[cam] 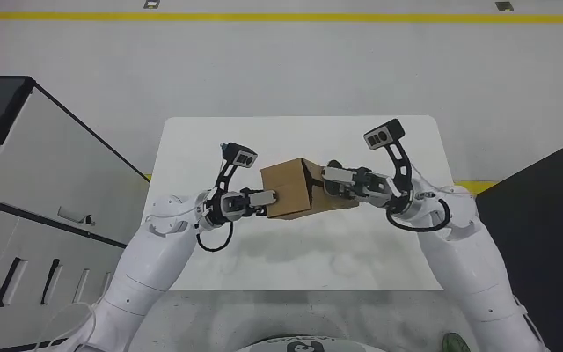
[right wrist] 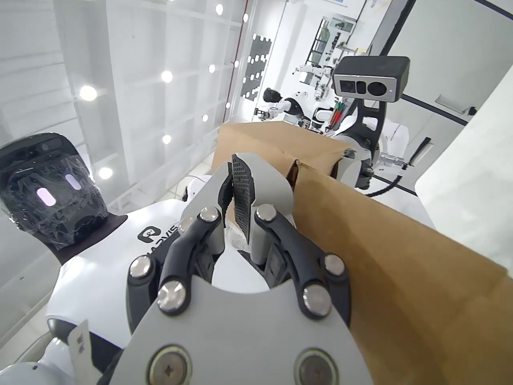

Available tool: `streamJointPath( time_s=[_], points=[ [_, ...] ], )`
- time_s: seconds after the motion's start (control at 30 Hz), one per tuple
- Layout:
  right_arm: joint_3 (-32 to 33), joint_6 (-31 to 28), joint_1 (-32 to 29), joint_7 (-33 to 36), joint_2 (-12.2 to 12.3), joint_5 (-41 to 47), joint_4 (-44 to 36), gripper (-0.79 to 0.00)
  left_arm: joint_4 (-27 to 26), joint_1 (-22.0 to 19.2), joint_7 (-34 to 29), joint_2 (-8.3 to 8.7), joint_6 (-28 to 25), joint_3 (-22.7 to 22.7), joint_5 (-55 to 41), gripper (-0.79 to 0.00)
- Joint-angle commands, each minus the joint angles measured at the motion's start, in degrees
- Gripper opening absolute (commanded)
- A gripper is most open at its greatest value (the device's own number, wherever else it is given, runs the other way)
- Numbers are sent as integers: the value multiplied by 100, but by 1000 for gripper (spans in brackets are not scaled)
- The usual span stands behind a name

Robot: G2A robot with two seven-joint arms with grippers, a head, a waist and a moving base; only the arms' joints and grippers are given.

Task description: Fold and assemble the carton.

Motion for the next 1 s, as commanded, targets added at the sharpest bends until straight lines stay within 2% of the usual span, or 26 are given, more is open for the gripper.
streamJointPath(
  time_s=[0.0, 0.37, 0.97],
  points=[
    [-25, 64, 25, 17, 4, -109, -17, -785, -21, 11, 24, 0, 11, -8, 47, -785],
    [-106, 262, 67, 18, 20, -387, -63, -785, -183, 82, 253, 30, 5, -112, 732, -785],
    [-160, 438, 84, 56, 53, -629, -103, -785, -276, 146, 297, 45, 36, -138, 789, -785]
  ],
)
